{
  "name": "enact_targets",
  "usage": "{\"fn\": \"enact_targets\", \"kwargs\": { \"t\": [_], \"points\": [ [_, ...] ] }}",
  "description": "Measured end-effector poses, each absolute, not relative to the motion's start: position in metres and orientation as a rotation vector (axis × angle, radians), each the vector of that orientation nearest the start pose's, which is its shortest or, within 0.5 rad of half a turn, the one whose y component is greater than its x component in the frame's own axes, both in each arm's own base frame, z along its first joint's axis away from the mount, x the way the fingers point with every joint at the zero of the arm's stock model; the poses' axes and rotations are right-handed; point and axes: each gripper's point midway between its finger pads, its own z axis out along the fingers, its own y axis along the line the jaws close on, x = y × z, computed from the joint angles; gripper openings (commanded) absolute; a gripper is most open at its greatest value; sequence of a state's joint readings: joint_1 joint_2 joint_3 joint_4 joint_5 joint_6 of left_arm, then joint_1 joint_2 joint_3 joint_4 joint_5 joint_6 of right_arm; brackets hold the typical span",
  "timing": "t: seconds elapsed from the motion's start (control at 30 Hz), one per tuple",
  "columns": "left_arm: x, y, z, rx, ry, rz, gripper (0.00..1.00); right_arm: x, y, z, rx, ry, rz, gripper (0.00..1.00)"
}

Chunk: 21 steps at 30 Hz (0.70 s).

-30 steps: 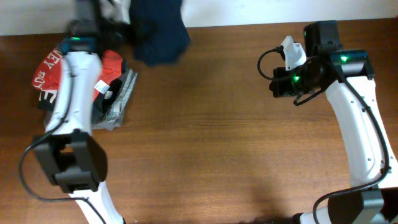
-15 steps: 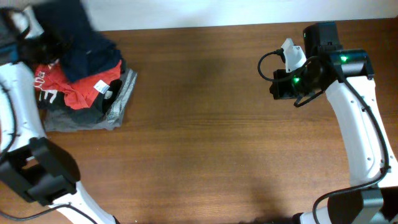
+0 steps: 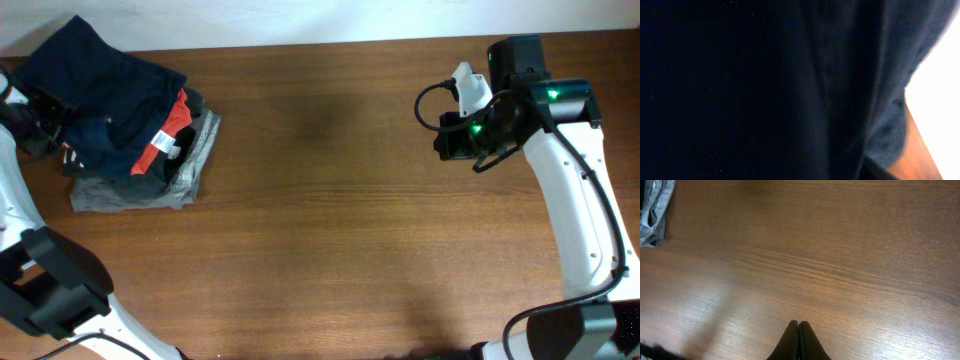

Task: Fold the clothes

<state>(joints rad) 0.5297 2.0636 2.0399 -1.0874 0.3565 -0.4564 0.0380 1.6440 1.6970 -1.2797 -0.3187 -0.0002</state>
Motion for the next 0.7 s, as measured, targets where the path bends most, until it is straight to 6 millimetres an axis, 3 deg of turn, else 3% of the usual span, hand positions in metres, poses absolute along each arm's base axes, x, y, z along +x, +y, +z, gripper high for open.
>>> {"fn": "enact_targets", "kwargs": {
  "t": [0.2,0.4,0.43,0.57,0.7],
  "points": [
    [0.442,0.200,0.169,-1.199,2.465,-0.397,0.68,0.357,0.067,0.226,-0.129,2.773,0.455,0.04],
    [0.416,0.192,0.160,-1.189,2.586,-0.389,0.87,0.355,0.067,0.225,-0.127,2.784,0.456,0.04],
    [0.410,0.191,0.160,-1.188,2.610,-0.393,0.94,0.355,0.067,0.225,-0.127,2.784,0.457,0.04],
    [0.392,0.193,0.176,-1.147,2.664,-0.399,0.99,0.354,0.067,0.225,-0.126,2.785,0.457,0.04],
    [0.393,0.197,0.211,-1.019,2.638,-0.357,0.99,0.355,0.067,0.225,-0.126,2.785,0.457,0.04]
  ]
}}
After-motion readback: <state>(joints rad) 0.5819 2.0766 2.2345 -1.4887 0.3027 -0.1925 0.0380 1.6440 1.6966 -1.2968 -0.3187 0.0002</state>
